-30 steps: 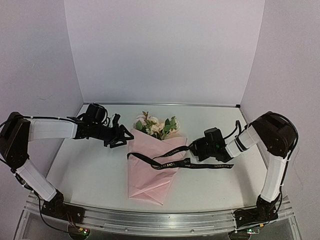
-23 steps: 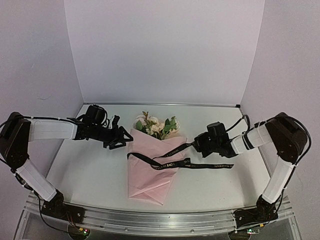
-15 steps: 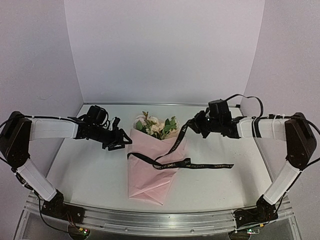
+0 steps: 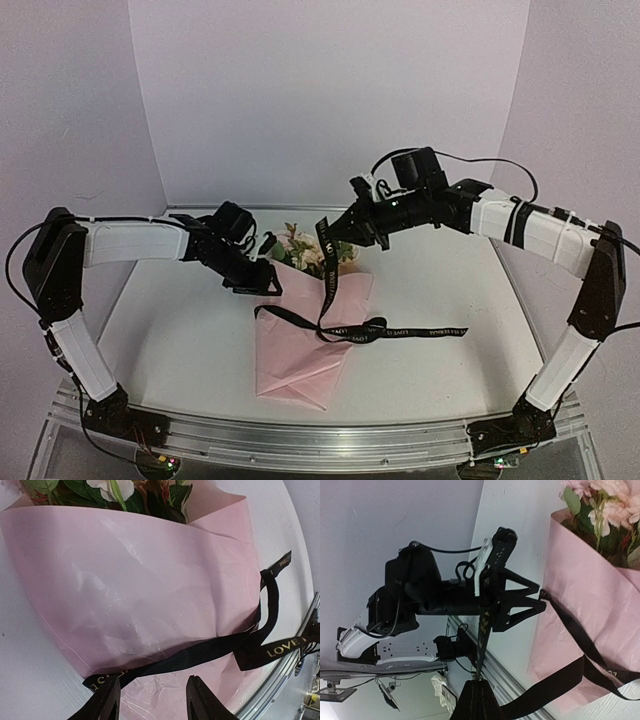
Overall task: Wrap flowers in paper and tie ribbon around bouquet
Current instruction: Cross the ribbon over the folded bouquet.
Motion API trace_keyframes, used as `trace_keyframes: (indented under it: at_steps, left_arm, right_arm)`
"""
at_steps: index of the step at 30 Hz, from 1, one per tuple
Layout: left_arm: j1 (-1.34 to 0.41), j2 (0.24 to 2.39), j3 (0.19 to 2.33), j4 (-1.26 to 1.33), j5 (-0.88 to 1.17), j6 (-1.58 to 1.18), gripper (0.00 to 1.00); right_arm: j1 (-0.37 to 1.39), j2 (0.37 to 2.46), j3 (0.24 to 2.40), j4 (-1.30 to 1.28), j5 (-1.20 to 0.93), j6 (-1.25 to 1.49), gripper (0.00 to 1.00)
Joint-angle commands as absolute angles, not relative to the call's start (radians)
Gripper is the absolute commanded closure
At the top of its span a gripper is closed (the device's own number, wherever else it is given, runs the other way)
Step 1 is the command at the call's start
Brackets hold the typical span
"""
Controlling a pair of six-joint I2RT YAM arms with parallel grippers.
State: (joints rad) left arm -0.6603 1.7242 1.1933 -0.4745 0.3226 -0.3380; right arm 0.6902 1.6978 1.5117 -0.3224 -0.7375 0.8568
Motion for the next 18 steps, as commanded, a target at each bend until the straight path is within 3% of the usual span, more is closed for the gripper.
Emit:
trace_keyframes:
  at_steps: [1,18]
  left_arm:
    - [-0.68,1.772,1.277,-0.555,0.249,-0.239,0.54]
    - [-0.708,1.862,1.322,-0.632,0.253,-0.162,0.55]
  right_arm:
    - [0.717,1.69,1.543,-0.414,-0.848,0.822,1.0]
    - [0.784,1.679,1.379,-0.418,-0.817,0.799,1.0]
